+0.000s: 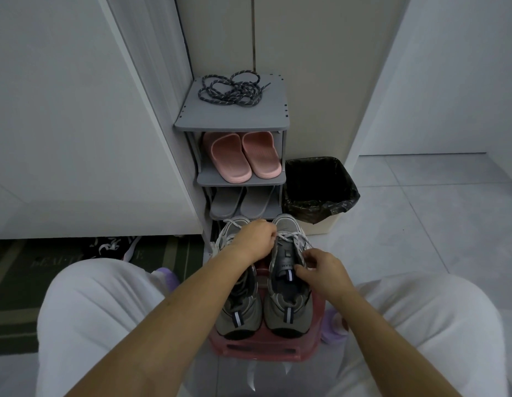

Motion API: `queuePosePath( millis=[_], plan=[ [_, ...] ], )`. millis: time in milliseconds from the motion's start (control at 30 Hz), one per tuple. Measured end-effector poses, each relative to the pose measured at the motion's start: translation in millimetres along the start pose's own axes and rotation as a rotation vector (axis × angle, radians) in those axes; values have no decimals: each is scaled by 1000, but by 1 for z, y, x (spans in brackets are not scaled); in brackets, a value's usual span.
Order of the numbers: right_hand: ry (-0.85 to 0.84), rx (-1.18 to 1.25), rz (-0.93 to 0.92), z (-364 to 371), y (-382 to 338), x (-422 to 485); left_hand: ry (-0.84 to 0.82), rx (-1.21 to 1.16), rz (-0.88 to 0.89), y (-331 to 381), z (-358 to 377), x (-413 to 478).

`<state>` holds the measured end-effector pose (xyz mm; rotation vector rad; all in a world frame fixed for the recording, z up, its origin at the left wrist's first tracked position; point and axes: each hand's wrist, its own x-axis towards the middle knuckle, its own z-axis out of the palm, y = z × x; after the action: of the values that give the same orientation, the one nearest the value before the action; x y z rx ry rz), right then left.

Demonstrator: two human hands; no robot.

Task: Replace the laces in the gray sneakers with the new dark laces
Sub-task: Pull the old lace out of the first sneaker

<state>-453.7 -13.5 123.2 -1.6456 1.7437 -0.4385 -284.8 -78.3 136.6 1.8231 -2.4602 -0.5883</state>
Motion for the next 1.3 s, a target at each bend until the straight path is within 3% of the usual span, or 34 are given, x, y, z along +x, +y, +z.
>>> queuePosePath(
  millis=[567, 767, 900, 1067, 1300],
  plan=[
    [-40, -2, 33, -4, -1, 1, -153, -64, -115, -18, -8, 2],
    [108, 35, 96, -13, -7, 24, -7, -114, -61, -11, -8, 1],
    [5, -33, -15, -17, -14, 40, -61, -103, -35, -4, -1, 0],
    [-84, -175, 52, -15, -11, 55, -33, -167, -115, -2, 2, 1],
    [-53, -86, 114, -12, -7, 58, -7, -254, -144, 5, -4, 0]
  ],
)
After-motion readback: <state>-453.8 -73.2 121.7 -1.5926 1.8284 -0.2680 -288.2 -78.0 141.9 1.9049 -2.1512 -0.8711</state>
